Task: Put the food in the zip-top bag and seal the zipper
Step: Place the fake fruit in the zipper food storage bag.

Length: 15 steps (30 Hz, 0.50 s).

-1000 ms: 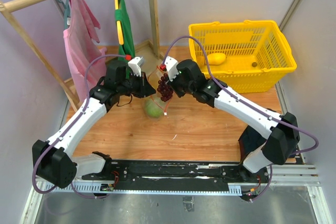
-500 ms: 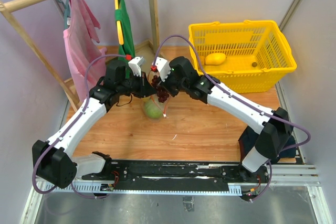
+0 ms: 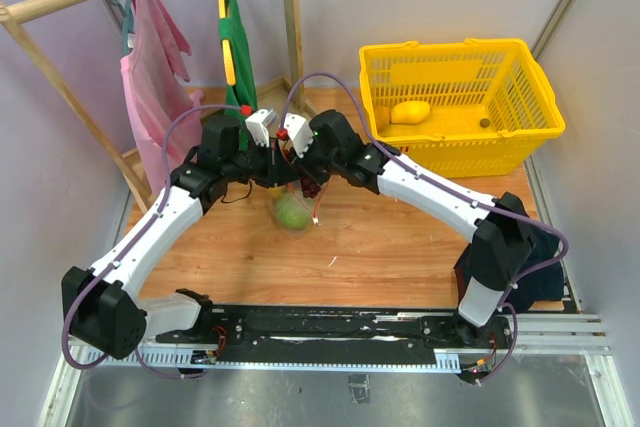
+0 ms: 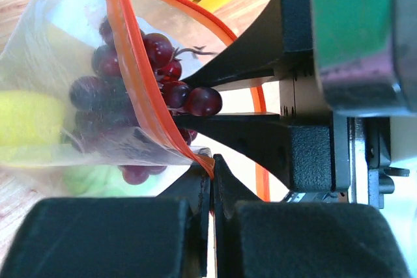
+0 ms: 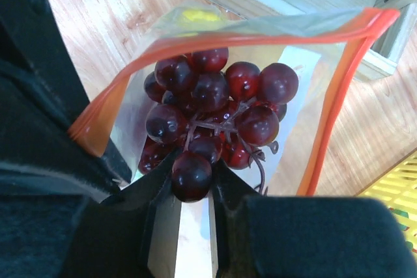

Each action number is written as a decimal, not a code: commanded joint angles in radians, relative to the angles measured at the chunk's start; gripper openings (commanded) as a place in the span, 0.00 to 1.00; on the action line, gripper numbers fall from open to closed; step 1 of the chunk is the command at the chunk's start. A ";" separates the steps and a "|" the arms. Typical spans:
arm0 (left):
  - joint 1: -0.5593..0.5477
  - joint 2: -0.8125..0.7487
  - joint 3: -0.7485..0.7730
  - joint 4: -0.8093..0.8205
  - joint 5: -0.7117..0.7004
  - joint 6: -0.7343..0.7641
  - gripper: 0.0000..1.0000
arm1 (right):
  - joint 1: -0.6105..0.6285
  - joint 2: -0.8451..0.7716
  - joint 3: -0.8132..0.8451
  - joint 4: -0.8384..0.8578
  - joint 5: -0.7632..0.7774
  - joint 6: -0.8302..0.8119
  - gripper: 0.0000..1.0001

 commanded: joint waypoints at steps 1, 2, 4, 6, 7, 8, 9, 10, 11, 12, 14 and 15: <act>0.003 -0.010 -0.004 0.033 0.031 0.001 0.00 | 0.013 0.011 0.037 0.093 0.009 -0.017 0.21; 0.003 -0.010 -0.004 0.033 0.031 0.001 0.00 | 0.013 0.013 0.038 0.103 -0.001 -0.022 0.22; 0.004 -0.008 -0.004 0.033 0.031 0.001 0.00 | 0.013 0.018 0.042 0.116 -0.026 -0.035 0.30; 0.004 -0.007 -0.004 0.032 0.029 0.001 0.00 | 0.013 0.019 0.044 0.114 -0.030 -0.044 0.42; 0.004 -0.007 -0.005 0.032 0.026 -0.001 0.00 | 0.012 0.014 0.043 0.109 -0.024 -0.049 0.46; 0.004 -0.007 -0.004 0.031 0.024 -0.001 0.00 | 0.011 0.005 0.038 0.106 -0.014 -0.053 0.50; 0.004 -0.007 -0.005 0.031 0.022 -0.001 0.00 | 0.010 -0.005 0.032 0.103 -0.003 -0.058 0.52; 0.004 -0.007 -0.005 0.031 0.021 -0.001 0.00 | 0.010 -0.020 0.026 0.099 0.007 -0.063 0.54; 0.004 -0.007 -0.004 0.031 0.021 -0.001 0.00 | 0.009 -0.036 0.018 0.095 0.014 -0.066 0.55; 0.003 -0.007 -0.004 0.031 0.020 -0.002 0.00 | 0.009 -0.053 0.010 0.093 0.020 -0.069 0.56; 0.004 -0.007 -0.004 0.031 0.017 -0.002 0.00 | 0.009 -0.086 -0.005 0.086 0.039 -0.069 0.57; 0.004 -0.006 -0.004 0.031 0.015 -0.002 0.00 | 0.008 -0.102 -0.011 0.079 0.055 -0.065 0.57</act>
